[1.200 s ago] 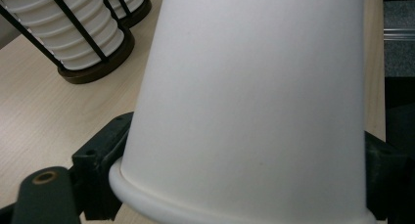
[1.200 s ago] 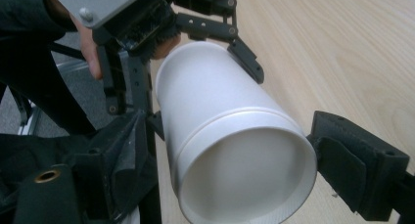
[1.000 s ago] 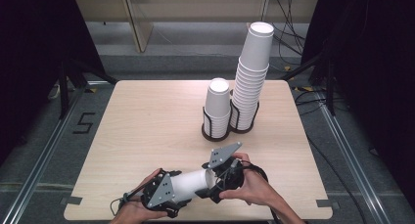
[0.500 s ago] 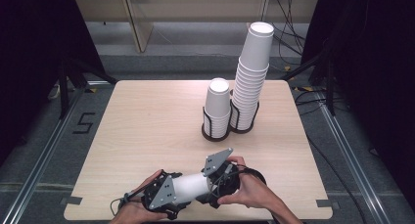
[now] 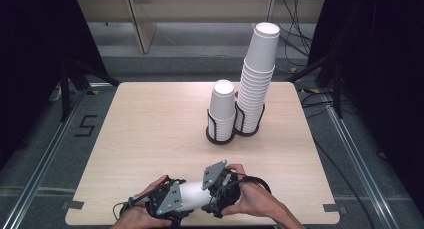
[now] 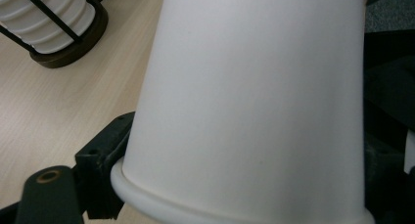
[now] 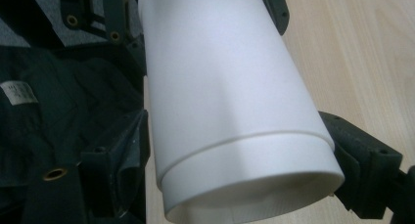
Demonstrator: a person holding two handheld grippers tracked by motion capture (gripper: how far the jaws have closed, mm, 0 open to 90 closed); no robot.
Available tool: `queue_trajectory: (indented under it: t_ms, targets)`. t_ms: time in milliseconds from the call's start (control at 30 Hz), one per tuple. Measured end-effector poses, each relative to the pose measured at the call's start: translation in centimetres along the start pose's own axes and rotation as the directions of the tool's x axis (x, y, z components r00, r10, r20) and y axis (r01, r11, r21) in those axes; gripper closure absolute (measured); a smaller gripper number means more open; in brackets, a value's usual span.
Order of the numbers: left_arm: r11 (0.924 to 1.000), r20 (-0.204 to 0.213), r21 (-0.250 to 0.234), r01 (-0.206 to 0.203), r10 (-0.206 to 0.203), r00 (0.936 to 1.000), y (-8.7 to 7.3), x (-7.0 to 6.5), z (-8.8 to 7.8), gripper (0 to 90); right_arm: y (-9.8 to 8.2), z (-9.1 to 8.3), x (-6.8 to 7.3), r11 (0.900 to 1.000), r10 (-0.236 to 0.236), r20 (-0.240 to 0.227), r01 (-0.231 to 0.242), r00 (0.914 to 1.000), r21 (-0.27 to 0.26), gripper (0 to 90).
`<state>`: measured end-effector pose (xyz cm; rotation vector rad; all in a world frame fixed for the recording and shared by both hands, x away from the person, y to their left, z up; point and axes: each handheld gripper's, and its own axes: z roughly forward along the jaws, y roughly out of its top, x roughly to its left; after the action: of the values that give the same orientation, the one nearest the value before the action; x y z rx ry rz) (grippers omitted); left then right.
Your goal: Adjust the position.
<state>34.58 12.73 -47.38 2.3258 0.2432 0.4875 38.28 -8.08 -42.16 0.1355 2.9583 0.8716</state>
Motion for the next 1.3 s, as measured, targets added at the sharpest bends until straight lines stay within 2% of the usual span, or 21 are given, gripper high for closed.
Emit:
queue_trajectory:
  t_ms: [33, 200, 233, 267, 467, 500, 533, 600, 633, 667, 700, 767, 800, 867, 900, 967, 1033, 1100, 1167, 1267, 1300]
  targets:
    - [0.9999, 0.001, 0.011, -0.011, 0.011, 0.9999, 0.1, 0.0, -0.1, 15.7, 0.0, 0.1, 0.0, 1.000, -0.010, 0.002, 0.010, 0.9999, 0.008, 18.8]
    - [0.9998, 0.020, 0.014, -0.010, 0.010, 0.9998, 0.3, -0.3, -0.1, 15.8, 0.2, 0.6, 0.4, 0.999, -0.028, 0.005, 0.028, 0.9996, 0.040, 20.2]
    - [0.9999, 0.023, 0.008, -0.005, 0.005, 0.9997, 0.2, -0.3, 0.0, 15.8, 0.2, 0.6, 0.7, 0.998, -0.010, 0.006, 0.010, 0.9999, 0.065, 20.7]
    - [0.9999, 0.027, 0.012, -0.010, 0.010, 0.9996, 0.2, -0.3, 0.0, 15.8, 0.2, 0.7, 0.6, 0.998, -0.041, 0.006, 0.041, 0.9991, 0.055, 20.9]
    - [0.9994, 0.032, 0.025, -0.025, 0.024, 0.9992, 0.3, -0.3, 0.0, 15.8, 0.3, 1.0, 0.8, 0.995, -0.063, 0.015, 0.061, 0.9979, 0.081, 22.7]
    - [0.9993, 0.034, 0.027, -0.025, 0.025, 0.9991, 0.3, -0.3, 0.0, 15.8, 0.3, 1.0, 0.8, 0.994, -0.074, 0.016, 0.073, 0.9971, 0.087, 23.5]
    - [0.9993, 0.032, 0.026, -0.026, 0.025, 0.9992, 0.2, -0.4, 0.0, 15.7, 0.3, 1.0, 0.6, 0.989, -0.111, 0.025, 0.108, 0.9935, 0.098, 24.0]
    - [0.9995, 0.038, 0.016, -0.028, 0.027, 0.9989, 0.1, -0.3, 0.1, 14.7, 0.3, 1.1, 0.6, 0.988, -0.121, 0.016, 0.119, 0.9925, 0.094, 24.5]
    - [0.9996, 0.032, 0.005, -0.027, 0.027, 0.9991, 0.1, -0.3, 0.1, 13.5, 0.3, 1.1, 0.6, 0.988, -0.122, 0.013, 0.120, 0.9925, 0.093, 24.5]
    - [0.9994, 0.042, 0.005, -0.033, 0.033, 0.9986, 0.1, -0.2, 0.1, 12.0, 0.3, 1.0, 0.8, 0.990, -0.093, 0.024, 0.090, 0.9954, 0.104, 24.5]
    - [0.9990, 0.028, -0.009, -0.043, 0.043, 0.9987, -0.1, -0.1, 0.1, 10.4, 0.3, 0.9, 0.8, 0.990, -0.087, 0.023, 0.084, 0.9959, 0.110, 24.5]
    - [0.9984, 0.034, -0.051, -0.022, 0.024, 0.9991, -0.2, 0.0, 0.0, 8.8, 0.2, 0.8, 0.7, 0.989, -0.112, 0.034, 0.108, 0.9931, 0.103, 24.6]
    - [0.9972, 0.040, -0.074, -0.013, 0.016, 0.9991, -0.4, 0.2, -0.1, 8.6, 0.2, 0.6, 0.7, 0.990, -0.103, 0.039, 0.099, 0.9939, 0.102, 24.7]
    - [0.9943, 0.041, -0.106, -0.009, 0.014, 0.9991, -0.4, 0.4, -0.2, 8.7, 0.0, 0.4, 0.6, 0.995, -0.072, 0.013, 0.070, 0.9973, 0.070, 24.9]
    - [0.9918, 0.048, -0.128, 0.003, 0.003, 0.9988, -0.5, 0.4, -0.3, 8.8, 0.0, 0.3, 0.4, 0.994, -0.094, 0.009, 0.093, 0.9956, 0.061, 25.0]
    - [0.9907, 0.052, -0.136, -0.013, 0.020, 0.9984, -0.5, 0.6, -0.7, 8.9, 0.0, 0.1, 0.3, 0.994, -0.100, 0.015, 0.100, 0.9948, 0.049, 25.1]
    - [0.9849, 0.065, -0.173, -0.013, 0.024, 0.9976, -0.6, 0.8, -1.0, 8.9, -0.1, -0.1, 0.6, 0.996, -0.082, 0.019, 0.081, 0.9964, 0.048, 25.3]
    - [0.9790, 0.077, -0.204, -0.001, 0.017, 0.9969, -0.7, 1.0, -1.2, 9.0, -0.1, -0.4, 0.5, 0.995, -0.091, 0.011, 0.091, 0.9957, 0.035, 25.3]
    - [0.9766, 0.082, -0.215, -0.005, 0.023, 0.9963, -0.7, 1.1, -1.5, 9.1, 0.0, -0.6, 0.3, 0.993, -0.115, -0.001, 0.115, 0.9934, 0.018, 25.4]
    - [0.9735, 0.084, -0.228, -0.014, 0.034, 0.9959, -0.8, 1.2, -1.7, 9.2, -0.1, -0.8, 0.2, 0.994, -0.111, -0.008, 0.111, 0.9938, 0.008, 25.5]
    - [0.9740, 0.084, -0.226, -0.013, 0.033, 0.9959, -0.8, 1.3, -1.7, 9.2, -0.2, -0.9, 0.3, 0.996, -0.094, -0.005, 0.094, 0.9955, 0.010, 25.5]
